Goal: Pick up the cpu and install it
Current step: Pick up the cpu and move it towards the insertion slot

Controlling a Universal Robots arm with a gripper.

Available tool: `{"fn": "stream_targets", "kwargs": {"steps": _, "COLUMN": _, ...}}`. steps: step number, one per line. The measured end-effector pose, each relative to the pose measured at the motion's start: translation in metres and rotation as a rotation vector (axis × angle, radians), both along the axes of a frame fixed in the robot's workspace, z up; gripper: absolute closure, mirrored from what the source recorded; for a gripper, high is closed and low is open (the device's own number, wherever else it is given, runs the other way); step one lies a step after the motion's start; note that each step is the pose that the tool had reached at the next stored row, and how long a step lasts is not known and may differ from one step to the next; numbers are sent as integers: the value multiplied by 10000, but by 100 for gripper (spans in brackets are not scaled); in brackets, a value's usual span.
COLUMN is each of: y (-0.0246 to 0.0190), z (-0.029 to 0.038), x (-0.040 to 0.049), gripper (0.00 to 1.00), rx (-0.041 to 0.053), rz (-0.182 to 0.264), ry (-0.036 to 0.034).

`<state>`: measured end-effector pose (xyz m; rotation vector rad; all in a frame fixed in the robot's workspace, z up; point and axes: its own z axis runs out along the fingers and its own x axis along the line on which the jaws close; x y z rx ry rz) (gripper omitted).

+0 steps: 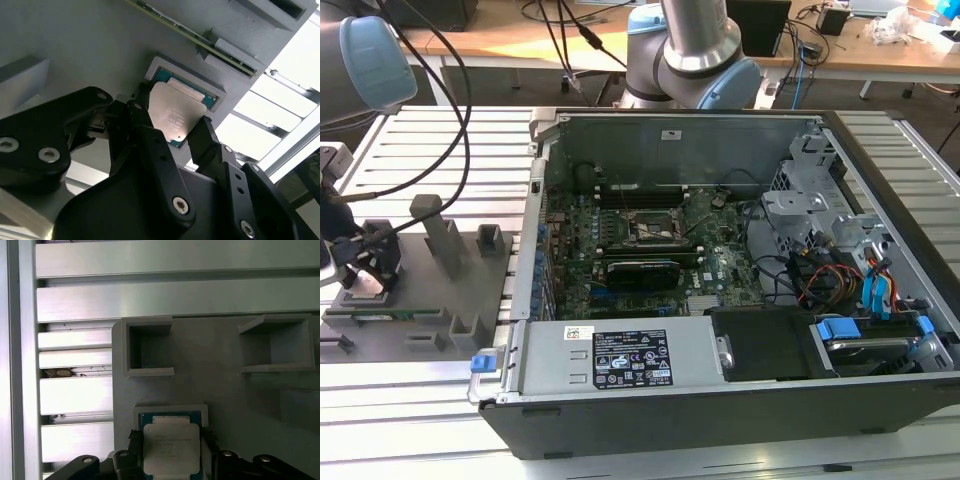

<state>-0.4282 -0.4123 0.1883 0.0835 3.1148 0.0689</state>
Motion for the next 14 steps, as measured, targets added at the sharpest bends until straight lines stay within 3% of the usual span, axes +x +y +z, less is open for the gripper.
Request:
{"fn": "stream_targets", "kwargs": {"steps": 5, "y": 0, "z": 30, "x": -1, "gripper": 45, "rx": -3, "rz": 0, "ry": 3}}
{"fn": "stream_targets", "kwargs": {"steps": 14, "y": 1, "z": 382, "x": 0, "gripper": 45, "rx": -1, "rz": 0, "ry": 0}}
